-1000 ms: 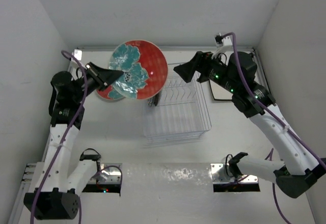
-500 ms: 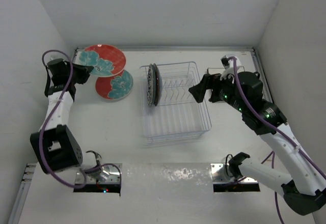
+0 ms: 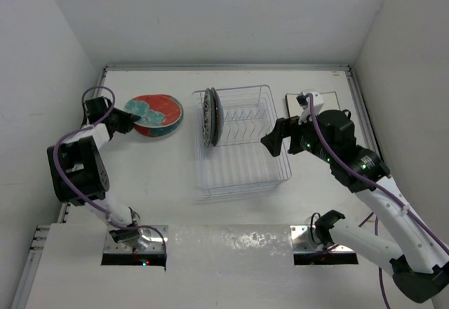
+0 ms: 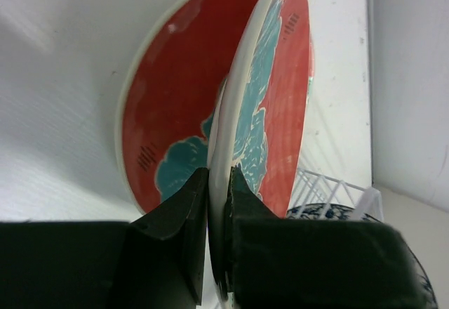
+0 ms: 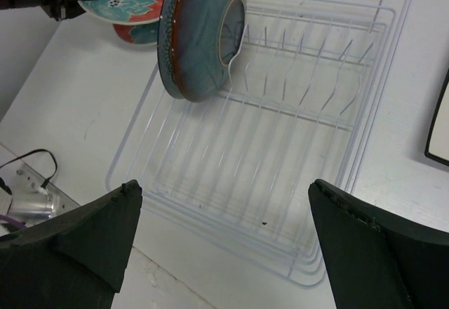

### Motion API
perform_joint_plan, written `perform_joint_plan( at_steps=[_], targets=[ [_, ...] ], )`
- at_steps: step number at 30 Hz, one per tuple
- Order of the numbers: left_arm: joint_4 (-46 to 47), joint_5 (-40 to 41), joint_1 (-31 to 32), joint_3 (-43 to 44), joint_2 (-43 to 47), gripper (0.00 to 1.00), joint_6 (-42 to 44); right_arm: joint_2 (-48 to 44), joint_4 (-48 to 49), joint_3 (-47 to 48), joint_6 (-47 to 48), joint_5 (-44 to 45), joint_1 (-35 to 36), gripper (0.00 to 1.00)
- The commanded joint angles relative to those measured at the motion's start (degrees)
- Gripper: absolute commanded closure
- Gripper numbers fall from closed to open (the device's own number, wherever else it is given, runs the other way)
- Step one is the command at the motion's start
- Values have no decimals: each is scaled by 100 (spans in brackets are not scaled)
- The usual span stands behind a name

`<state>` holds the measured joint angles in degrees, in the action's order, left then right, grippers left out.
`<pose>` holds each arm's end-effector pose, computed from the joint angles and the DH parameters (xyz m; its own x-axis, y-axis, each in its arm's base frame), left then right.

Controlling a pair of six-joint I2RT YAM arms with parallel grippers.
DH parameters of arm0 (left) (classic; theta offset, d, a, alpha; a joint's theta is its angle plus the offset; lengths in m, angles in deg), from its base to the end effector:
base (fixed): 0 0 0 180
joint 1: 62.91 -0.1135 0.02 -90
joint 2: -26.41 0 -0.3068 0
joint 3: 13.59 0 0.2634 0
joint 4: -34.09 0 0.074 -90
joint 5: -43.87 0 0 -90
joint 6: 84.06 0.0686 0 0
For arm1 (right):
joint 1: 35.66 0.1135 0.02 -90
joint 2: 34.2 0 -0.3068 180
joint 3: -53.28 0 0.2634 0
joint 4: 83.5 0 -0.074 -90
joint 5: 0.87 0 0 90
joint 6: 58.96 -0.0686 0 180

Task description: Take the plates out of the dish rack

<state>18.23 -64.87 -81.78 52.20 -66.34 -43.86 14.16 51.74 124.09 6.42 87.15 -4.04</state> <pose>0.3586 0.0993 0.2061 -0.3515 -0.8845 -0.3066 -0.5450 0.4597 -0.7012 0.1618 0.1024 0.3893 -0.5235 0.1666 -0.8356 -0.3664 0.8413 0.3973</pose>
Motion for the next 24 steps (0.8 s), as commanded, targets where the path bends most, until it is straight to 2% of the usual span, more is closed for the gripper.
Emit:
perform_joint_plan(
  at_steps=[1, 2, 3, 4, 6, 9, 10, 14, 15, 16, 17, 18, 24],
  targets=[
    [1132, -526, -29, 266, -32, 100, -153, -28, 356, -78, 28, -163, -15, 1],
    [1105, -499, -37, 266, -50, 95, -135, -28, 364, -122, 28, -163, -15, 1],
    [1061, -464, -37, 266, -50, 85, -126, -37, 399, -148, 19, -171, -15, 1],
    [991, -403, -29, 258, -68, 70, -118, -28, 417, -175, 10, -171, -15, 1],
    [964, -376, -37, 284, -103, 68, -83, -28, 435, -210, -7, -180, -15, 1],
    [632, -358, -29, 441, -269, 55, 40, -37, 470, -263, -16, -206, -15, 1],
    [491, -332, -20, 494, -374, 48, 93, -37, 470, -272, -16, -198, -15, 1],
    [-63, -192, 24, 705, -533, 36, 260, -81, 435, -333, -16, -189, -15, 1],
    [-429, -61, 120, 915, -655, 23, 434, -98, 417, -342, -8, -180, -6, 1],
    [-703, 36, 164, 1065, -752, 15, 549, -107, 417, -342, -8, -171, -6, 1],
    [-932, 124, 226, 1231, -840, 3, 637, -107, 409, -351, -16, -163, -15, 1],
    [-1108, 195, 278, 1485, -920, 0, 717, -116, 391, -351, -34, -163, -15, 1],
    [-1969, 915, 498, 1918, -1114, 0, 963, -291, 303, -421, -113, -75, -15, 1]
  ],
)
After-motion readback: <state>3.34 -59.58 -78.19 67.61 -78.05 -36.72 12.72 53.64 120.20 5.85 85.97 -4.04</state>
